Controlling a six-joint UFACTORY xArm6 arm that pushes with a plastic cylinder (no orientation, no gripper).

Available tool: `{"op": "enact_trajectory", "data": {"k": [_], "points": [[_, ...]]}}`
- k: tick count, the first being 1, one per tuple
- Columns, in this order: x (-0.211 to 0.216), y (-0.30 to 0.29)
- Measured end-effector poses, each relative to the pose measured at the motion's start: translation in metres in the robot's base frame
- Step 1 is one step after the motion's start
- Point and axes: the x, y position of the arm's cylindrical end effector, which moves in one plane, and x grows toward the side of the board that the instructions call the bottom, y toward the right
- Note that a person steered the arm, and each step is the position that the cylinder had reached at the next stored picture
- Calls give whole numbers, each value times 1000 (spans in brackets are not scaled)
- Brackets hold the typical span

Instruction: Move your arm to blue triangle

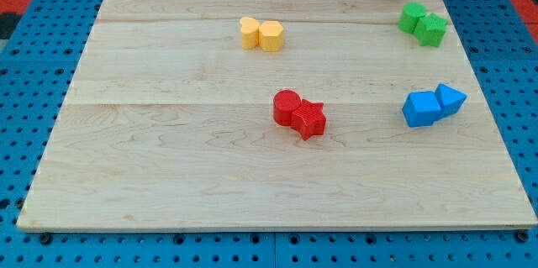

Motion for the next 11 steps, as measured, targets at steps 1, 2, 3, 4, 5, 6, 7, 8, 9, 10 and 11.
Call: {"op": "enact_trajectory", "data": {"k": [1,2,3,4,5,6,7,8,9,10,11], "points": [[25,-48],[50,-97],[60,-121],[88,-105],[143,-65],[193,-30],[200,20],[206,68],[248,92],[278,85],[283,55]]}}
